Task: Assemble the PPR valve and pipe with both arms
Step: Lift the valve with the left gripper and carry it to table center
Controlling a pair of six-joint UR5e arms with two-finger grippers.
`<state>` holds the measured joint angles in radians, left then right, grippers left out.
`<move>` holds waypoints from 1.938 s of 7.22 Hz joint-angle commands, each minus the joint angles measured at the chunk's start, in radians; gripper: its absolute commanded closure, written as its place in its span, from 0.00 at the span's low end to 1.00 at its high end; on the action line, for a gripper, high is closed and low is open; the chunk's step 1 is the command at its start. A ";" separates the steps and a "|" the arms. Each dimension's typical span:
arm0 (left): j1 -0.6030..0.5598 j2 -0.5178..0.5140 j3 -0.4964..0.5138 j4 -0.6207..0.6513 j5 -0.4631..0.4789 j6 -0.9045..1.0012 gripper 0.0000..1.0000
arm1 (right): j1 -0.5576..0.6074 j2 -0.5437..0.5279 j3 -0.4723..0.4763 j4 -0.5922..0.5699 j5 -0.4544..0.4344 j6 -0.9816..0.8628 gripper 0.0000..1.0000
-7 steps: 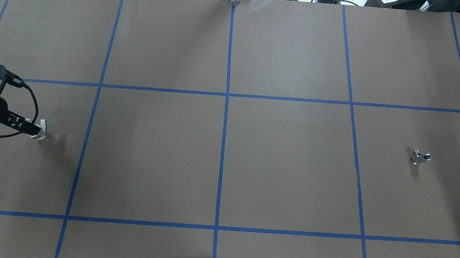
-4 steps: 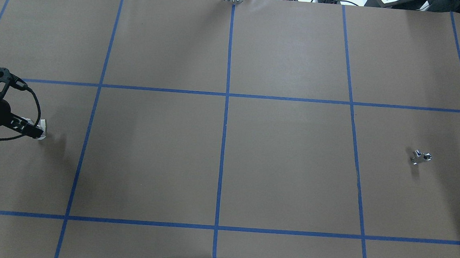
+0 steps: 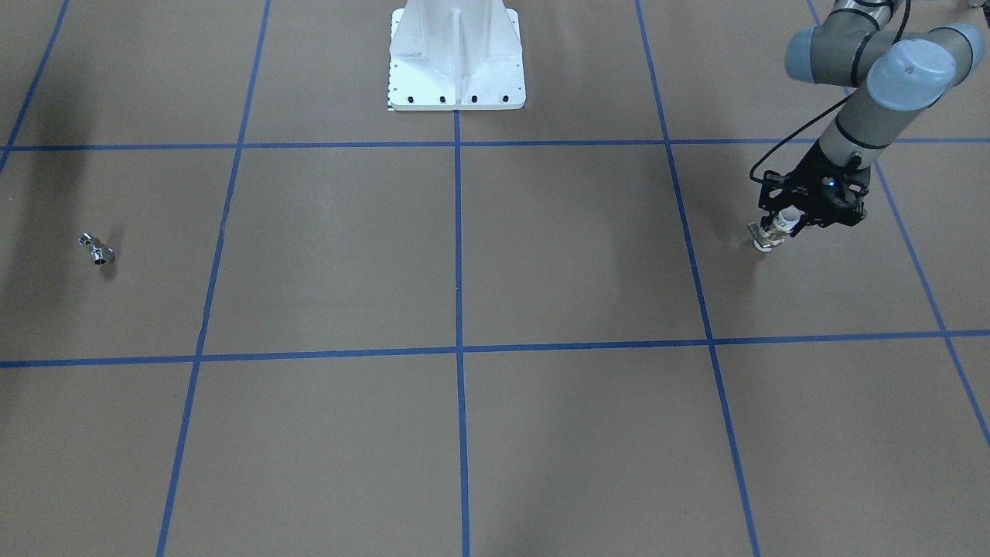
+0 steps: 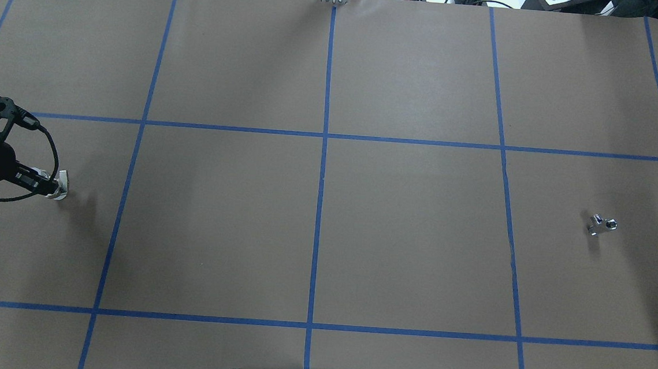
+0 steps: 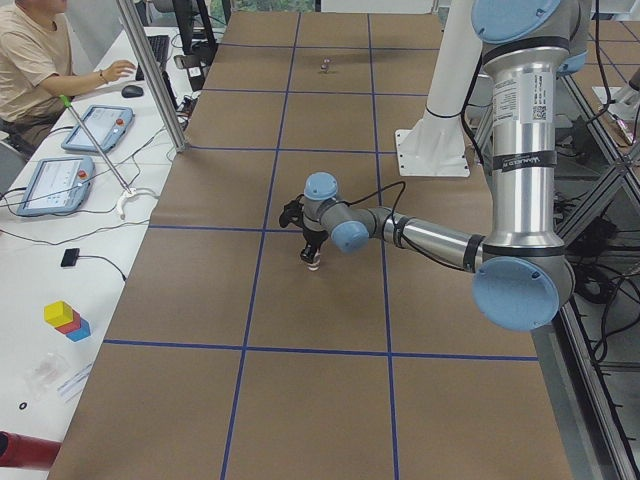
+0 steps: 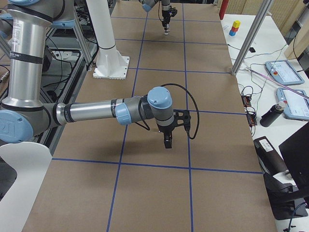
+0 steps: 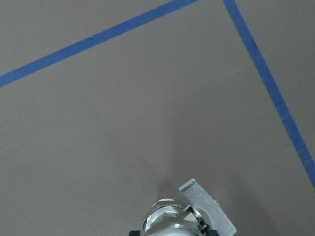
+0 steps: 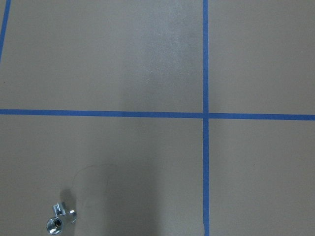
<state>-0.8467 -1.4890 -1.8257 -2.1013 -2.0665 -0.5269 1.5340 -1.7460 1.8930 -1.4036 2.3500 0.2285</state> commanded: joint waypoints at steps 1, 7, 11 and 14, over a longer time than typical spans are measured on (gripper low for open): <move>-0.002 0.000 -0.081 0.026 -0.033 -0.013 1.00 | 0.000 0.000 0.000 0.000 0.002 0.000 0.00; 0.269 -0.749 -0.039 0.696 0.106 -0.466 1.00 | 0.000 -0.007 -0.002 0.000 0.003 0.000 0.00; 0.362 -1.051 0.418 0.523 0.200 -0.575 1.00 | 0.000 -0.010 -0.002 0.000 0.005 0.000 0.00; 0.354 -1.064 0.454 0.523 0.200 -0.496 1.00 | 0.000 -0.010 -0.002 0.000 0.006 0.000 0.00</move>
<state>-0.4875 -2.5511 -1.3839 -1.5767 -1.8671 -1.0490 1.5340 -1.7564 1.8914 -1.4036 2.3550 0.2286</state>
